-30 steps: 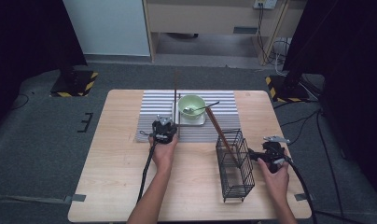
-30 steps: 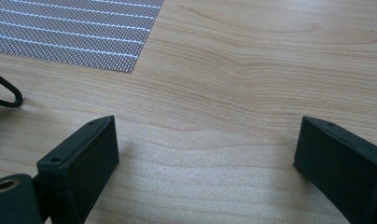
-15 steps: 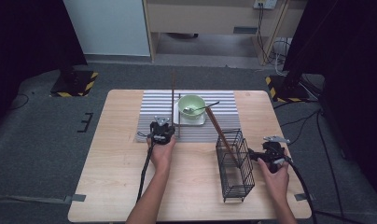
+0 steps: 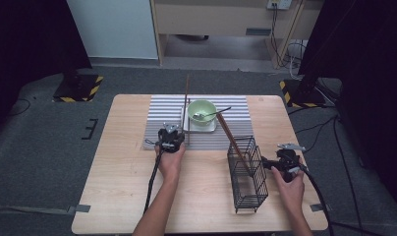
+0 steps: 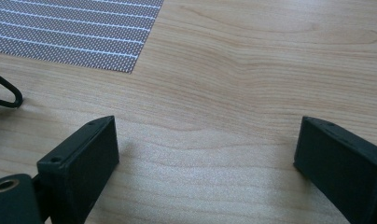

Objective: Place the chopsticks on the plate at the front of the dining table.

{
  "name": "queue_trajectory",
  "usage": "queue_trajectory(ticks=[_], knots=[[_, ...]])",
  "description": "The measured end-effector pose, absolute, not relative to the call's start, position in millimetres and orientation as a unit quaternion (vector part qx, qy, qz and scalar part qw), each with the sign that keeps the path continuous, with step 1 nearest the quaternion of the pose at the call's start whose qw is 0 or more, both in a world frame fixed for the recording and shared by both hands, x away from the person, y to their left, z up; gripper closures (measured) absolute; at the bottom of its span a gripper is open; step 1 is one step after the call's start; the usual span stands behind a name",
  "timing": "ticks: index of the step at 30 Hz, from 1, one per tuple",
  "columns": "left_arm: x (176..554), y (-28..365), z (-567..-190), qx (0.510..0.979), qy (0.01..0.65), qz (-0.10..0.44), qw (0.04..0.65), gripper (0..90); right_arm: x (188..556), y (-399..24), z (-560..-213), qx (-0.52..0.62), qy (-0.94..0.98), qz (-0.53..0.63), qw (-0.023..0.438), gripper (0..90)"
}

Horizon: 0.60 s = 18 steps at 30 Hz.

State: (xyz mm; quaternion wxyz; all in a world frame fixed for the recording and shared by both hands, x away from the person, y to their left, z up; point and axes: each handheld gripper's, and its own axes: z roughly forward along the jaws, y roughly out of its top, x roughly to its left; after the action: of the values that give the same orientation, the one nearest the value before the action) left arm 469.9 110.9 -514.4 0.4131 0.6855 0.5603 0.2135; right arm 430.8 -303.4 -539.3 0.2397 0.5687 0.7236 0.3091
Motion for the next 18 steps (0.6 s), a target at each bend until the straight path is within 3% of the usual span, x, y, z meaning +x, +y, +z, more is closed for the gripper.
queue_trajectory(ticks=[18], knots=[[470.7, 112.7, -516.7, 0.683, 0.566, 0.212, 0.409, 85.8, 430.8, -303.4, -539.3, 0.569, 0.724, 0.309, 0.24, 6.3]])
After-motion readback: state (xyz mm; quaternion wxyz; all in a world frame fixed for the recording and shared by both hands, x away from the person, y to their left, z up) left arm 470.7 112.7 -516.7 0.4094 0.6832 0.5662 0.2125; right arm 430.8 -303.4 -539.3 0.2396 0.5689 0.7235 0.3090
